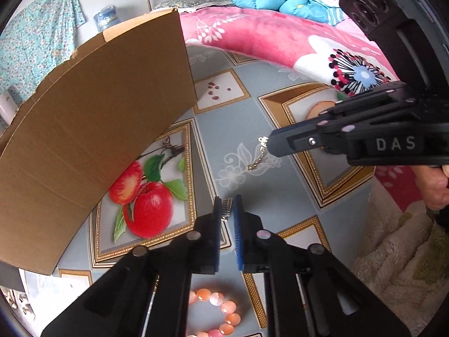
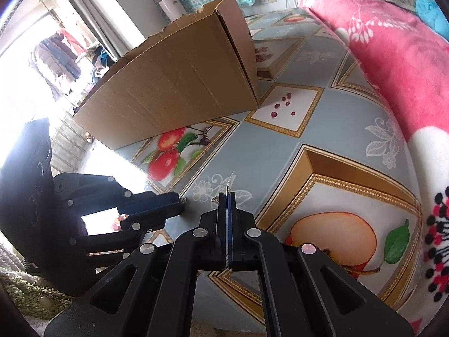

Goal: Organize jewelry
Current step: 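Carry the silver charm into the box and open the right tool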

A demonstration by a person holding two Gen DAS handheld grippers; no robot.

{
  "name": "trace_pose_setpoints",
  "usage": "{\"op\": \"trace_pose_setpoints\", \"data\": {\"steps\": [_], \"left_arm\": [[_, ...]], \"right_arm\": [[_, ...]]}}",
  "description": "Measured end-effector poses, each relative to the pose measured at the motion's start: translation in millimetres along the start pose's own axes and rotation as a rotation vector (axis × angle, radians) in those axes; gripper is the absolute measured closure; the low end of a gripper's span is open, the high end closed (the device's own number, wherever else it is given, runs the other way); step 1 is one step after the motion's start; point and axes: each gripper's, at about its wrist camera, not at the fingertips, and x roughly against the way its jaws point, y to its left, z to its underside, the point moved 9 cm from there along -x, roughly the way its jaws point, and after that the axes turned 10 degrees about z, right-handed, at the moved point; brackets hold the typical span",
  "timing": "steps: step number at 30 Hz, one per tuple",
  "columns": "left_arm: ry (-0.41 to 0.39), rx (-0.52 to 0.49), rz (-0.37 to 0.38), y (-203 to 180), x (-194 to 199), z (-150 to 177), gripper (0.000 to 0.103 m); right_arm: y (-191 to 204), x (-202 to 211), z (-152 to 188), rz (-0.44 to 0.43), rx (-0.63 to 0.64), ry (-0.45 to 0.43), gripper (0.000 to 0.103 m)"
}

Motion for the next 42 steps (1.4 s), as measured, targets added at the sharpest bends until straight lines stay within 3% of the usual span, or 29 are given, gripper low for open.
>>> {"op": "trace_pose_setpoints", "data": {"steps": [12,19,25,29,31,38,42], "left_arm": [[-0.011,0.007,0.007,-2.5,6.3,0.8,0.098],[-0.092,0.043,-0.009,4.2,46.4,-7.6,0.098],[-0.253,0.11,-0.062,34.5,118.9,-35.0,0.098],[-0.356,0.173,-0.103,73.1,163.9,-52.8,0.098],[-0.368,0.209,-0.118,94.2,171.6,-57.3,0.098],[-0.297,0.395,-0.124,187.3,141.2,-56.1,0.098],[-0.273,0.44,-0.112,215.2,128.4,-55.6,0.098]], "right_arm": [[-0.7,11.6,-3.1,-0.018,-0.015,-0.029,0.103],[13.8,36.9,-15.5,-0.03,0.015,-0.087,0.103],[49.9,87.9,-66.0,-0.043,0.154,-0.261,0.103],[78.6,109.8,-108.5,-0.095,0.241,-0.37,0.103],[93.3,109.4,-130.9,-0.135,0.275,-0.396,0.103],[122.0,47.0,-186.1,-0.194,0.317,-0.263,0.103],[131.1,7.8,-204.5,-0.189,0.321,-0.175,0.103]]}}
